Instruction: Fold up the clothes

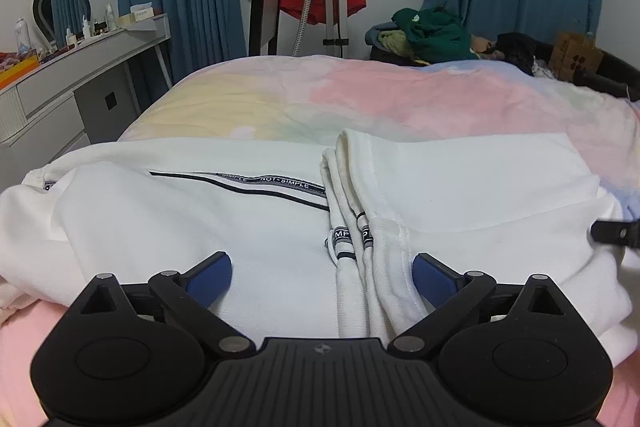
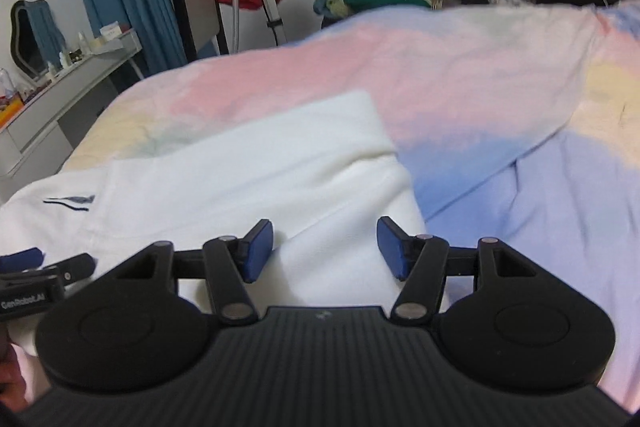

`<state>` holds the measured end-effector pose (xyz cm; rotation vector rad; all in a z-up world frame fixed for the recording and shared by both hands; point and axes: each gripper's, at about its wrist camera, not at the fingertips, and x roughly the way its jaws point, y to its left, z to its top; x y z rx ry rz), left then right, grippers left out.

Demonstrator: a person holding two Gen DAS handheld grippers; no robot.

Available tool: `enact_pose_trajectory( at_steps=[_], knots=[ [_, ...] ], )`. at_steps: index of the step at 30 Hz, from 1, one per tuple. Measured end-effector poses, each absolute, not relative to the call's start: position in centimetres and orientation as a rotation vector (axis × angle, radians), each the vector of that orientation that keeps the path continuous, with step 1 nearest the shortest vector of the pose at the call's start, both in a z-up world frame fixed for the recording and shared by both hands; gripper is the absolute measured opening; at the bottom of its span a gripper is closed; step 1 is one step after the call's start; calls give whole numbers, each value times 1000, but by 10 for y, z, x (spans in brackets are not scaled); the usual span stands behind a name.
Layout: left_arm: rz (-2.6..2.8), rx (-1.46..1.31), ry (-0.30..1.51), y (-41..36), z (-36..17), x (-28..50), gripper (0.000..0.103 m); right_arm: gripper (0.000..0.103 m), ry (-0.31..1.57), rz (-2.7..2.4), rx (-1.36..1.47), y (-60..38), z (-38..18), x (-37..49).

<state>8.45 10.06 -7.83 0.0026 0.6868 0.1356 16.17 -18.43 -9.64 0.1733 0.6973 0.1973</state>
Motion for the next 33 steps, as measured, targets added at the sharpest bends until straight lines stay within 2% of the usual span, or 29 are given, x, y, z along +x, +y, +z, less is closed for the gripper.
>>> enact_pose_trajectory(
  at_steps=[10, 17, 20, 30, 32, 33],
  knots=[
    [184, -115, 620, 118, -51, 49, 99, 59, 721, 189, 143, -186, -102, 162],
    [291, -539, 692, 197, -35, 20, 100, 59, 735, 193, 198, -198, -98, 160],
    [363, -703, 692, 230, -44, 9, 100, 59, 741, 189, 214, -201, -97, 159],
    [531, -1052, 597, 300, -83, 45, 96, 60, 758, 200, 253, -206, -95, 157],
    [582, -1075, 536, 315, -82, 48, 94, 60, 758, 204, 245, -206, -95, 156],
    [604, -1086, 512, 323, -82, 48, 90, 60, 757, 204, 243, -206, -95, 156]
  ],
)
